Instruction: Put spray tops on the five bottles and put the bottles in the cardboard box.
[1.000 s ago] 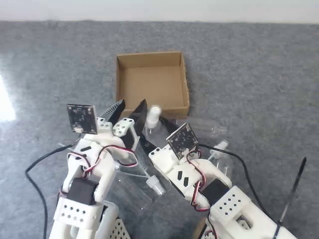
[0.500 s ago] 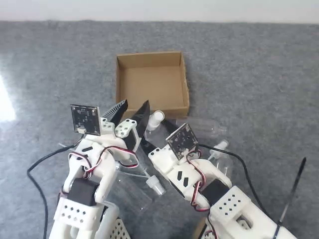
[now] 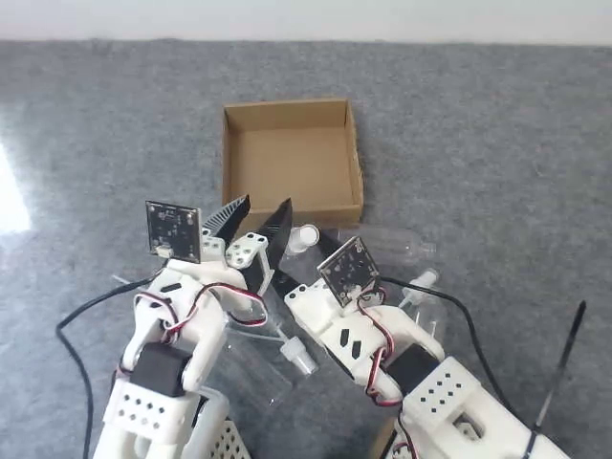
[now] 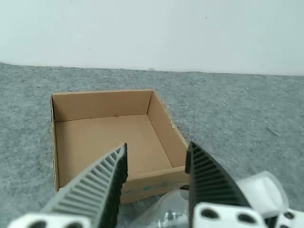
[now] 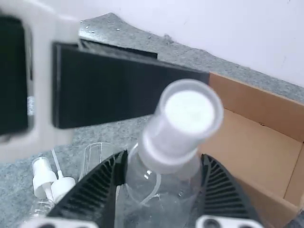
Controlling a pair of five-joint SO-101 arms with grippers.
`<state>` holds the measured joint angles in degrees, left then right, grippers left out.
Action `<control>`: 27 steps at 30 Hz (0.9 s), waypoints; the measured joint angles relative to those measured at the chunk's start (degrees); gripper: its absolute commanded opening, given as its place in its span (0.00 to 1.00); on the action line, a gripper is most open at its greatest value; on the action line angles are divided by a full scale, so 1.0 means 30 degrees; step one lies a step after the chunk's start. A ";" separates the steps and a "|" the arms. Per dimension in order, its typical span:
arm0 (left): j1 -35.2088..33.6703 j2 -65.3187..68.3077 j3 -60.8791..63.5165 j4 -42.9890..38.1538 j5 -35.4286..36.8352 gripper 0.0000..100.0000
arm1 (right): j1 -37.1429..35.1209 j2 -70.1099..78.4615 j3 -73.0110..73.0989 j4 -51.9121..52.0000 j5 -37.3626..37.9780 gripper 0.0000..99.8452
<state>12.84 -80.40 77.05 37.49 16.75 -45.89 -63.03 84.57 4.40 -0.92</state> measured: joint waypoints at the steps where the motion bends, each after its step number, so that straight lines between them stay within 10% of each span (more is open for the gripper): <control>1: 0.0000 0.0000 0.0000 0.0059 0.0000 0.19 | 0.0000 0.0000 0.0000 0.0000 0.0000 0.13; 27: -0.5099 0.0234 -0.0293 -0.0498 -0.0088 0.19 | 0.0352 -0.0147 -0.0029 -0.0088 0.0645 0.13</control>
<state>-2.46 -79.69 76.18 36.00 16.48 -44.84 -63.47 84.48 4.13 1.01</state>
